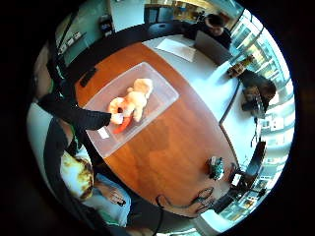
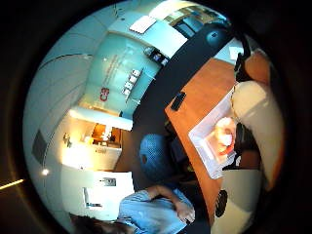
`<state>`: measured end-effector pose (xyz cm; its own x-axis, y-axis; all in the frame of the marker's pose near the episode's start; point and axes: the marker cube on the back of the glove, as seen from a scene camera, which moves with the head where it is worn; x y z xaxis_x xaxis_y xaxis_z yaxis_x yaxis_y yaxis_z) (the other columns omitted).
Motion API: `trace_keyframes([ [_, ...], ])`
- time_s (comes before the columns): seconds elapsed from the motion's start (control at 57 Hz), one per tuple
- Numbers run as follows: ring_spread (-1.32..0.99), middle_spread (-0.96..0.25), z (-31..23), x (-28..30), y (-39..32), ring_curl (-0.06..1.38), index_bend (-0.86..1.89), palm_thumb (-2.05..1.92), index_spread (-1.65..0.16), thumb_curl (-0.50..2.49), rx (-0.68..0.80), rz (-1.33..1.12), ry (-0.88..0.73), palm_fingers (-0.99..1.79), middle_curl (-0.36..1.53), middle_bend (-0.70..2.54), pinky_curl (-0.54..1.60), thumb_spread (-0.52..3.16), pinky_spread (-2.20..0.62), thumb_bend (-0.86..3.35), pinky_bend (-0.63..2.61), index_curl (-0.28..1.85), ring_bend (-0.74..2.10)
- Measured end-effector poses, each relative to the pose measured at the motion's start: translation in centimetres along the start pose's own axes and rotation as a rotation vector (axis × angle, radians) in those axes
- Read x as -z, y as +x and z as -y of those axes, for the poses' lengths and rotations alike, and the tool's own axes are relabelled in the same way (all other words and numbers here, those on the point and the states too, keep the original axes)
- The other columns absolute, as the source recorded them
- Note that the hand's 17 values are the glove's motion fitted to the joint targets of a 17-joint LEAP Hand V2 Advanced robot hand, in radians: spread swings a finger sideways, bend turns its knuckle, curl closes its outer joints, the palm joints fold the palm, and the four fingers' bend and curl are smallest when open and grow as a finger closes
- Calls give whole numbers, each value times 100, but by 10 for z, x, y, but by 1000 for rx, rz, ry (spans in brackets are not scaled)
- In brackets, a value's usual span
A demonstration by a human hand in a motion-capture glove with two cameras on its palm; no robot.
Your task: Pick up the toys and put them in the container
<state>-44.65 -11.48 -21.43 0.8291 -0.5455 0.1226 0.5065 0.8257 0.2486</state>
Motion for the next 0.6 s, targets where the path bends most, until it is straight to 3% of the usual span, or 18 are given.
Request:
trace_keyframes([
  [0.088,-28,-8,5,-14,-7,57,13,68,-21,53,1,-2,-43,86,62,49,48,157,-38,70,126,27,110],
  [0.158,-28,-8,4,-28,-8,57,11,66,-22,52,-31,-3,-180,79,63,48,48,158,-37,70,125,25,110],
  [0.228,-20,-4,-2,-34,-1,56,23,39,-26,42,-62,-30,-271,-12,60,29,52,161,-24,60,118,33,79],
  [0.246,-18,-4,-4,-34,1,55,26,32,-26,39,-64,-37,-272,-24,59,28,52,160,-20,56,115,34,71],
  [0.386,-8,-2,-25,-30,23,33,17,-9,-29,26,-74,-48,-230,-22,46,12,38,144,-2,27,103,29,33],
  [0.596,-3,-1,-100,-21,128,30,15,-7,-31,22,-250,-81,-170,-16,38,13,34,133,7,4,96,28,26],
])
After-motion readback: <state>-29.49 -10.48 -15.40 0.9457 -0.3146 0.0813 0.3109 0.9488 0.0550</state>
